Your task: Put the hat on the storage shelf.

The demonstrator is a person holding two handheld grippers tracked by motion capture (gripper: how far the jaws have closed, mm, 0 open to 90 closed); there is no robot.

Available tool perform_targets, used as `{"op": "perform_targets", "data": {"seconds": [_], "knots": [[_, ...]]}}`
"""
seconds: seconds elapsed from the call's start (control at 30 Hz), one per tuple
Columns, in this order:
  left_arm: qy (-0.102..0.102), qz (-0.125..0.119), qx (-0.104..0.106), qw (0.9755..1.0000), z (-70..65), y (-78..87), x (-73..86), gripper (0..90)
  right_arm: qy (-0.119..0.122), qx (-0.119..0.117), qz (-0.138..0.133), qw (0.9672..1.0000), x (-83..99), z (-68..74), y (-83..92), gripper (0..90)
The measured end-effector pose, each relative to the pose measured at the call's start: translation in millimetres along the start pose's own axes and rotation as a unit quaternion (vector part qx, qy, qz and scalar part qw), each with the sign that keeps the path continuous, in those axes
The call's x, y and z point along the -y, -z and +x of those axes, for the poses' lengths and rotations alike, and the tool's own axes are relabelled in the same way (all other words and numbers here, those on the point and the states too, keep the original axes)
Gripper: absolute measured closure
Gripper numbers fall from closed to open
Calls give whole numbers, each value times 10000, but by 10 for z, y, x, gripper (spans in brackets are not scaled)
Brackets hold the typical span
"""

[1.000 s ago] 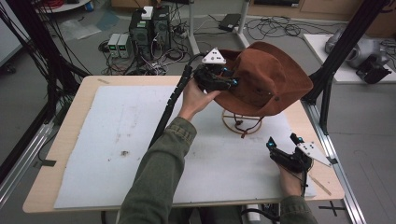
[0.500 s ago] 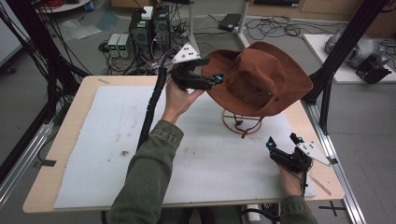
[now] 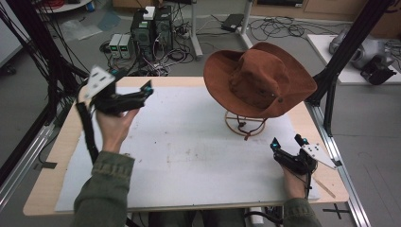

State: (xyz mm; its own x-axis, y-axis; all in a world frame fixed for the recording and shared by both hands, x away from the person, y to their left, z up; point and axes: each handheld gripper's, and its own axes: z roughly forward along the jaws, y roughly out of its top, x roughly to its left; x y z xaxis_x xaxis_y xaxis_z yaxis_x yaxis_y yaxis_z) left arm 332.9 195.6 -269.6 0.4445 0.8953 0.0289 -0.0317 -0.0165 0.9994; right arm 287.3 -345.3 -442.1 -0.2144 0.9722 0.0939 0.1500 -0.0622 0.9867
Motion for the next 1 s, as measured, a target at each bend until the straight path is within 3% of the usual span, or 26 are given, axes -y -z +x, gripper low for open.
{"op": "perform_targets", "data": {"seconds": [0.07,0.1,0.2,0.3,0.37,0.47,0.53,0.73,0.83,1.0], "knots": [[141,-65,-535,9984,110,242,166,92,-30,87,-56,9999,-8,4,13,92],[194,-72,-685,9974,145,316,227,92,-37,145,-126,9998,-15,9,21,92],[279,-79,-1280,9914,244,572,485,92,-67,253,-207,9994,-22,25,31,92],[267,-144,-1881,9817,267,785,752,93,-46,387,-207,9990,-19,56,33,92],[378,-193,-2208,9744,269,904,913,93,-22,416,-195,9989,-16,77,29,92],[386,-120,-2480,9679,259,1037,1115,93,17,407,-187,9990,-12,105,25,92],[395,-48,-2537,9665,243,1107,1230,93,23,411,-193,9990,-11,115,32,92],[442,329,-2535,9658,209,1242,1503,95,-2,458,-244,9987,-8,117,49,92],[459,462,-2456,9672,215,1260,1552,95,-76,488,-226,9985,-4,115,49,92],[471,468,-2484,9664,220,1283,1560,95,-70,498,-232,9985,-7,126,56,92]]}}
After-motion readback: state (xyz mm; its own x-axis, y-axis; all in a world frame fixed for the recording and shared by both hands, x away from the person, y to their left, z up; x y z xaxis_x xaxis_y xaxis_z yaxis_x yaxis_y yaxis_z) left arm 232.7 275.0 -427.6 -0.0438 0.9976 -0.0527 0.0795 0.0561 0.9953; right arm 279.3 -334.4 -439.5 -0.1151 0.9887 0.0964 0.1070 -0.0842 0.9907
